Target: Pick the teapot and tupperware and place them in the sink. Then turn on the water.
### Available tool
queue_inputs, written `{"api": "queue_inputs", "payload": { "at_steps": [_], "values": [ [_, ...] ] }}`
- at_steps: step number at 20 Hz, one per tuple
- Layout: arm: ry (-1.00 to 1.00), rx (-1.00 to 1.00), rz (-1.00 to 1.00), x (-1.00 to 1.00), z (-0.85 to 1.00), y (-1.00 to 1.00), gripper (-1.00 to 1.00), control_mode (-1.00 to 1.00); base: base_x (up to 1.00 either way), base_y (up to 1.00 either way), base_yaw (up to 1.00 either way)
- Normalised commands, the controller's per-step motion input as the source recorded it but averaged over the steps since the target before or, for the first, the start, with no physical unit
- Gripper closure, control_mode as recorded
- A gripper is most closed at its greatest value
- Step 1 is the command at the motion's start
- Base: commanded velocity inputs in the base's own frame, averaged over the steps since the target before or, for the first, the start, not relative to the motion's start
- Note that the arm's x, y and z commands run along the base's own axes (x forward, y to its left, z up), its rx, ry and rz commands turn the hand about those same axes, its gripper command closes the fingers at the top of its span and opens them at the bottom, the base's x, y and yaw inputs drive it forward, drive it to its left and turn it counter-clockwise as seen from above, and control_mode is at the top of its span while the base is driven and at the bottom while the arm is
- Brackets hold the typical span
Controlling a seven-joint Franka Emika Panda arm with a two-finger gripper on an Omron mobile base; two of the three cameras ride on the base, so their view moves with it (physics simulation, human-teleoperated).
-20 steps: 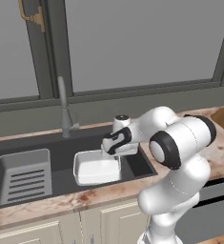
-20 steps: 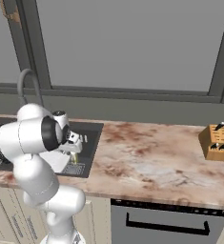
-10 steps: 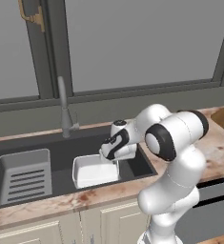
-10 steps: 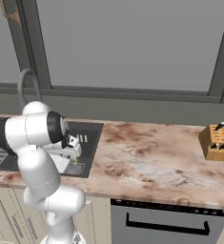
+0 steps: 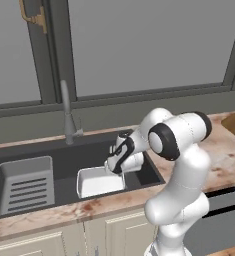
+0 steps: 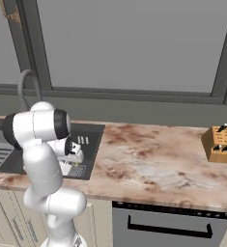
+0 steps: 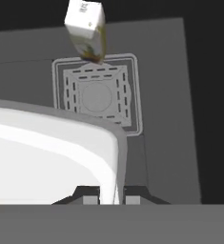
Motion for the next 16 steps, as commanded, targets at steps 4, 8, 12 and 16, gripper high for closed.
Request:
{"api": "queue_inputs", "payload": {
  "at_steps": [4,8,12,16],
  "values": [
    [0.0,0.0,0.0,0.1,-0.31,0.0,1.0,-1.0,0.0,0.0,0.0],
    [0.0,-0.02,0.0,0.18,-0.38,0.0,1.0,-1.0,0.0,0.0,0.0],
    [0.0,-0.01,0.0,0.15,-0.44,0.0,1.0,-1.0,0.0,0.0,0.0],
    [0.0,-0.02,0.01,0.08,-0.28,0.0,1.0,-1.0,0.0,0.0,0.0]
  ]
}}
